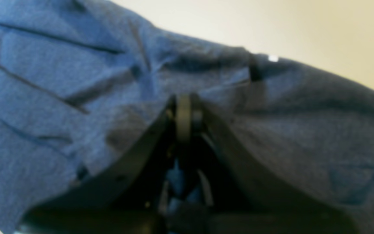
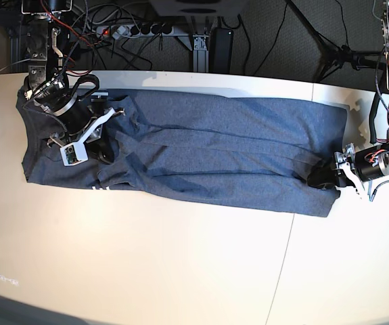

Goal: Fold the T-shirt properly
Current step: 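Pull the hem corner with the left gripper to straighten the shirt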

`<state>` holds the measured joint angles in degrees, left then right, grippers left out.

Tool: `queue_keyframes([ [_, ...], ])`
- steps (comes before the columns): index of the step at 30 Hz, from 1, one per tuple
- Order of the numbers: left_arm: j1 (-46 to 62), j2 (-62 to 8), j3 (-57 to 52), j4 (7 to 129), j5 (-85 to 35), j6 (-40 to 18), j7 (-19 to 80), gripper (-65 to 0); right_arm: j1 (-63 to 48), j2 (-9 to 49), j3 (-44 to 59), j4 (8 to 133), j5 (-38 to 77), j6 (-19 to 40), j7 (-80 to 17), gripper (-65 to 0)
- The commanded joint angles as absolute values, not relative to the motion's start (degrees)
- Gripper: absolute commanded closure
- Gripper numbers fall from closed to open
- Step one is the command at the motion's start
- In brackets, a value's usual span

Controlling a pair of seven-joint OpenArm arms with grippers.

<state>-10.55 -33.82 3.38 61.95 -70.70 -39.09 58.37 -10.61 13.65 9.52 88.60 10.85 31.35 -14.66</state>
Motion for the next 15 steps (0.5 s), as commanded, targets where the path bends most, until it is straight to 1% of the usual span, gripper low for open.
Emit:
queue_keyframes([
  [1,-12.36,-34.92,3.03,61.69,-71.77,-40.0,56.95,-29.9,-10.02,14.26,9.89,89.45,11.6,32.77,-13.34,0.0],
  [9,-17.52,-34.92,3.03,56.05,-71.94,-40.0,56.77,-29.9,-10.04,14.26,9.89,89.45,11.6,32.77,-13.54,0.0],
  [15,-17.61,-34.09,3.03,54.13,-71.7,-40.0,56.8,-29.9,-10.04,14.26,9.89,89.45,11.6,32.77,-13.54,0.0],
])
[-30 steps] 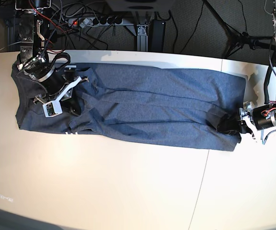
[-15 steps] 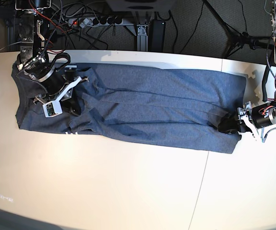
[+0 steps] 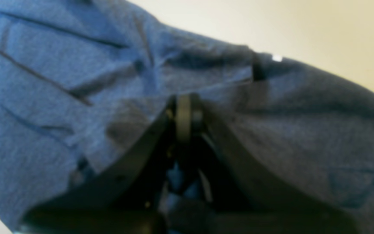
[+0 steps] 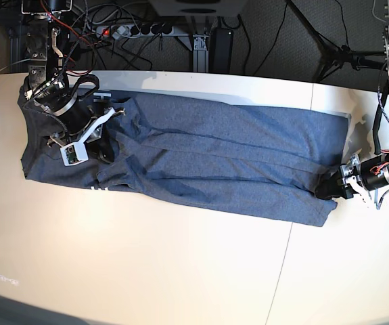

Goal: Fold the T-shirt properly
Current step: 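Pull the hem corner with the left gripper to straighten the shirt, then lift the hem end with the left gripper and fold it toward the right gripper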

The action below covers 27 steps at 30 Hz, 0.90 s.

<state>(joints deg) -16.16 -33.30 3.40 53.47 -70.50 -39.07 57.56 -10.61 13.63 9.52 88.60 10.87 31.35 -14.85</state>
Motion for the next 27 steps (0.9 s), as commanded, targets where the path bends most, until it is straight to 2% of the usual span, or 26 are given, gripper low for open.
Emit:
queue_keyframes([
  [1,-17.61,-33.67,3.03,53.95,-71.7,-40.0,56.8,-29.9,-10.04,14.26,9.89,89.45,11.6,32.77,-13.56,0.0],
  [8,-17.65,-30.35,3.03,53.82,-67.02,-40.0,55.37,-29.4,-10.07,14.26,9.89,89.45,11.6,32.77,-13.58,0.0],
  [16,-18.17,-30.48,3.03,53.82,-64.66,-40.0,51.66,-28.6,-10.04,14.26,9.89,89.45,11.6,32.8,-13.61,0.0],
  [22,-18.26,-30.48,3.03,53.82,-64.14,-40.0,51.62,0.0,-10.07,14.26,9.89,89.45,11.6,32.8,-13.61,0.0],
  [27,-18.26,-30.5,3.03,53.82,-59.55,-40.0,51.66,0.0,-10.04,14.26,9.89,89.45,11.6,32.77,-13.58,0.0],
])
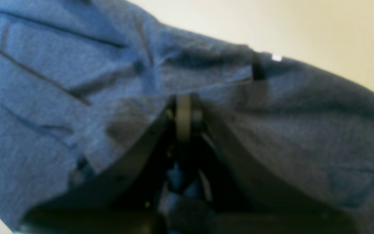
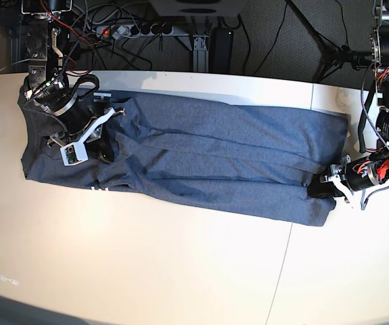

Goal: Fold the T-shirt properly
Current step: 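Lift the hem end with the left gripper and fold it toward the right gripper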

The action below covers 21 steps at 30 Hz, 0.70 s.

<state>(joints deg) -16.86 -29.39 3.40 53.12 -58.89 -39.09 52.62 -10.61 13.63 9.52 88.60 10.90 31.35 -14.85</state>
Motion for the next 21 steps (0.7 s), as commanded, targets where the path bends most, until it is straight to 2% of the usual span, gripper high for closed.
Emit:
queue_keyframes([
  [1,-18.26,-30.5,3.03,53.82,-58.96,-40.0,51.66,0.0,-10.04,14.26,9.89,89.45,11.6,32.77,-13.58,0.0],
  [9,-17.72,-32.51,2.9,57.87,-55.86,-40.0,52.6,0.0,-10.04,14.28,9.89,89.45,11.6,32.77,-13.58,0.0],
  [21,-8.19,-33.08,2.92,82.54,-51.44,-40.0,53.78,0.0,-10.02,14.26,9.89,89.45,11.6,32.77,-13.56,0.0],
])
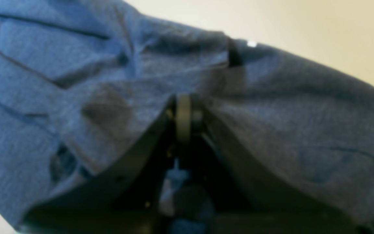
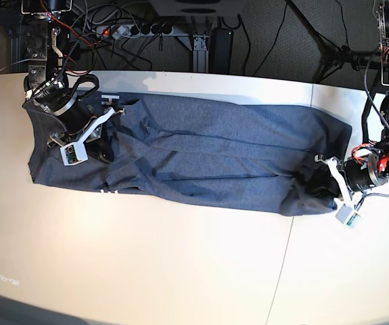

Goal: Fold the T-shirt properly
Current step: 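Lift the hem end with the left gripper and fold it toward the right gripper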

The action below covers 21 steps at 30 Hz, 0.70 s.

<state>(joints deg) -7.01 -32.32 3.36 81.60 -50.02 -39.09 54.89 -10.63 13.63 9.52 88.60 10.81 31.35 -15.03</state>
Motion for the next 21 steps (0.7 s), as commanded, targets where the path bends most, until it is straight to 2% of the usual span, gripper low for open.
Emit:
queue_keyframes([
  [1,-7.31,-32.67,2.92,84.33,-50.83,-40.0,53.82,0.0,-10.04,14.24,9.89,89.45,11.6,32.77,-13.56,0.0],
  [3,-5.93,-31.62,2.92,87.88,-49.1,-39.44,53.82,0.0,-10.02,14.24,9.89,89.45,11.6,32.77,-13.54,0.0],
  [8,-4.27,-27.66,2.94,96.4,-43.88,-32.97,54.68,0.0,-10.02,14.24,9.89,89.45,11.6,32.77,-13.54,0.0],
  [13,-4.27,-24.71,4.08,99.22,-39.79,-30.15,54.65,0.0,-10.02,14.26,9.89,89.45,12.01,32.77,-13.56,0.0],
  [16,-4.27,-22.5,7.99,99.88,-35.7,-28.99,54.68,0.0,-10.02,14.26,9.89,89.45,12.01,32.77,-13.56,0.0],
  [21,-4.29,-18.37,18.98,101.12,-23.2,-21.52,54.59,0.0,-10.02,14.26,9.89,89.45,12.03,32.77,-13.54,0.0],
])
